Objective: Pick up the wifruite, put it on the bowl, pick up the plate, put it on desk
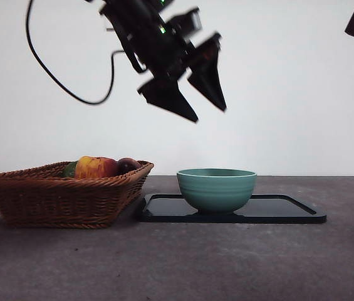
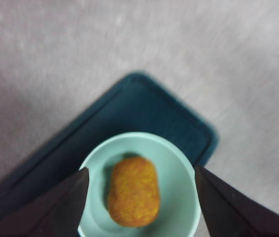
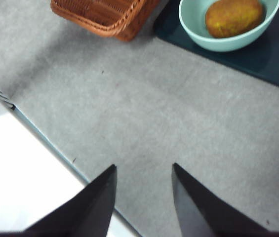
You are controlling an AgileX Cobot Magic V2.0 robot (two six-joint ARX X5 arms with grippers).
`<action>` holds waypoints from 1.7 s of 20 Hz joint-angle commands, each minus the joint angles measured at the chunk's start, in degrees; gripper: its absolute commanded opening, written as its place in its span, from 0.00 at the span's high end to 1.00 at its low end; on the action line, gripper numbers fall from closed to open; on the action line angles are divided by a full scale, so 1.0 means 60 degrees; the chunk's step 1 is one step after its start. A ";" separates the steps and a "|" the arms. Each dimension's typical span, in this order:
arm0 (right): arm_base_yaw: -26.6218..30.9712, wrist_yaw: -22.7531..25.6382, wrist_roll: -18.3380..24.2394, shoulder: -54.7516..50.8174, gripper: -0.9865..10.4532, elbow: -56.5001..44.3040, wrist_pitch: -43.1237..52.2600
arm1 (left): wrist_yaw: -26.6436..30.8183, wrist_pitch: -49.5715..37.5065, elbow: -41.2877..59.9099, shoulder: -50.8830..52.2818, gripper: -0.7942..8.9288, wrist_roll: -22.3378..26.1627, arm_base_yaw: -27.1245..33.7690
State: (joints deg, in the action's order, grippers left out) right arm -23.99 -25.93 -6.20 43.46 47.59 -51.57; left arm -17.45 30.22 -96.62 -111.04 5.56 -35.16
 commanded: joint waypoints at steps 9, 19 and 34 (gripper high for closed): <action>-0.0062 -0.0036 0.0106 -0.0240 0.76 0.0073 -0.0281 | 0.0590 -0.0353 -0.0251 -0.1508 0.56 0.0965 -0.0525; -0.0062 -0.0040 0.0106 -0.0419 0.76 0.0073 -0.0321 | 0.0940 -0.0452 -0.0251 -0.1683 0.56 0.1231 -0.0594; -0.0062 -0.0044 0.0106 -0.0667 0.76 0.0073 -0.0346 | 0.1067 -0.0313 -0.0251 -0.2215 0.56 0.1231 -0.0761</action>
State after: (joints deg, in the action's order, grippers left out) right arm -23.99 -25.93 -6.20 39.35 47.59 -53.82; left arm -11.03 28.51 -96.66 -122.26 12.43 -39.16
